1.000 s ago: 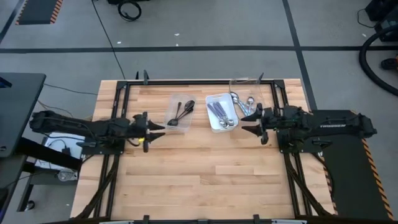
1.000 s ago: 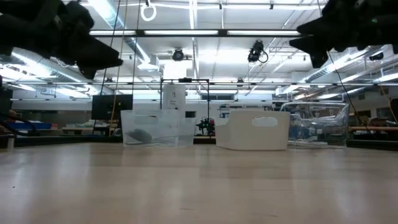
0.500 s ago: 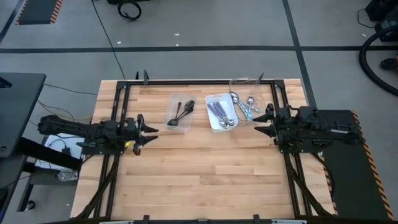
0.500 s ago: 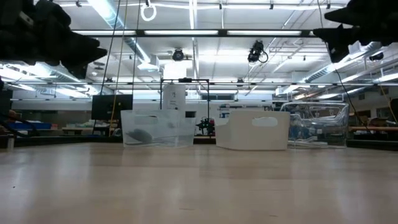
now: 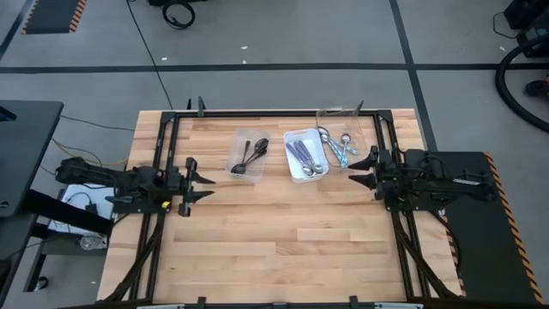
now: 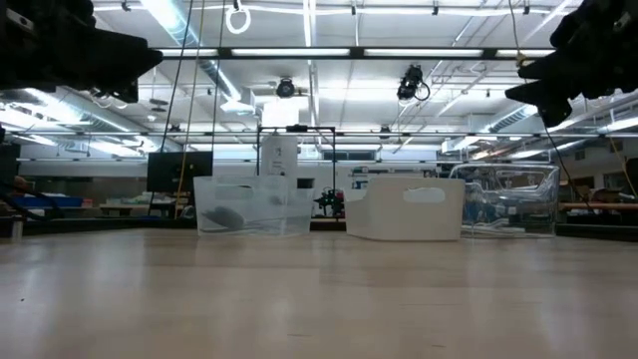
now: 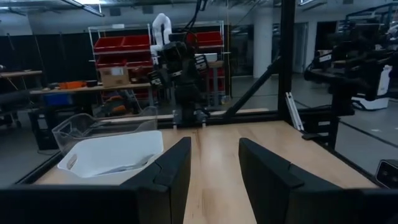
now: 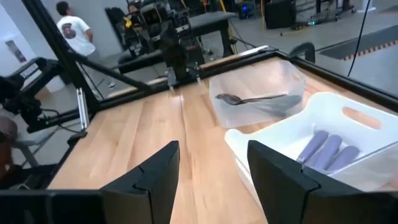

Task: Sort silverware by color (type)
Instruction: Return to Home Position

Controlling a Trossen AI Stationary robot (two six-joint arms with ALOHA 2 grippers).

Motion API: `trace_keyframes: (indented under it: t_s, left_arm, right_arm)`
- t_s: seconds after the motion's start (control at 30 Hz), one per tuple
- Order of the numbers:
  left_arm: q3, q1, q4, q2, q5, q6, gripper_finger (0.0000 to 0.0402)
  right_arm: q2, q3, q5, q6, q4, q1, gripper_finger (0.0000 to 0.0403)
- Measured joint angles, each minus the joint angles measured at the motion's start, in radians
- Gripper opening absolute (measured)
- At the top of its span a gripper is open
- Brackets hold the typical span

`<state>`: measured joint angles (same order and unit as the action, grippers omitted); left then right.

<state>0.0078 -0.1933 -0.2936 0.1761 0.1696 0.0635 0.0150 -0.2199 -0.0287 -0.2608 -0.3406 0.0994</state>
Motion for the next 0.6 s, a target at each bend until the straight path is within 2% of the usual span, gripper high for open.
trace_keyframes:
  t_s: [0.6]
  left_arm:
    - [0.000, 0.000, 0.000, 0.000, 0.000, 0.001, 0.0142]
  right_arm:
    - [-0.001, 0.000, 0.005, 0.000, 0.018, 0.000, 0.0199]
